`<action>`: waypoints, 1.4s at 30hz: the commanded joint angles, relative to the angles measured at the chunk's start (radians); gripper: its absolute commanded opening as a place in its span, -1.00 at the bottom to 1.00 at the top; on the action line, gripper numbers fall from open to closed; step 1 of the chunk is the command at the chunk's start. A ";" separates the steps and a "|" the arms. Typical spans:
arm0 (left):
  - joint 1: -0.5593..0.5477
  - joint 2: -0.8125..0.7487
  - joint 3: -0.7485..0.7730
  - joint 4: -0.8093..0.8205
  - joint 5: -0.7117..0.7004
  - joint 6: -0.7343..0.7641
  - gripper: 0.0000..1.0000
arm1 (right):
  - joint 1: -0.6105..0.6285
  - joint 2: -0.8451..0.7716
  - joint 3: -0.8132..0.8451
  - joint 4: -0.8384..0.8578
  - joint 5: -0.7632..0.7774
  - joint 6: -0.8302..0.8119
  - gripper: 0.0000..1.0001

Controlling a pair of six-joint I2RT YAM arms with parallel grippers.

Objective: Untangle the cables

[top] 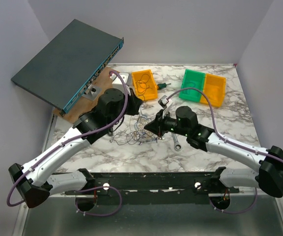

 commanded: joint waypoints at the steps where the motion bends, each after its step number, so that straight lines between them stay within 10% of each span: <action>1: 0.066 -0.014 0.131 -0.036 -0.048 0.060 -1.00 | 0.005 -0.043 -0.118 0.034 0.171 0.057 -0.99; 15: 0.277 -0.143 0.264 -0.100 -0.138 0.044 -1.00 | -0.016 -0.275 -0.295 -0.467 0.999 0.635 -0.99; 18: 0.282 -0.161 0.236 -0.061 -0.054 0.060 -1.00 | -0.016 -0.390 -0.330 -0.301 0.872 0.419 -0.98; 24: 0.282 -0.146 0.250 -0.006 0.155 0.075 -1.00 | -0.016 -0.441 -0.255 -0.196 0.615 0.133 0.29; 35: 0.280 -0.118 0.283 0.068 0.416 0.055 -1.00 | -0.016 -0.249 -0.052 0.012 -0.007 -0.094 0.70; 42: 0.270 -0.056 0.287 0.097 0.551 0.007 -1.00 | -0.015 -0.111 0.042 0.207 -0.080 -0.070 0.77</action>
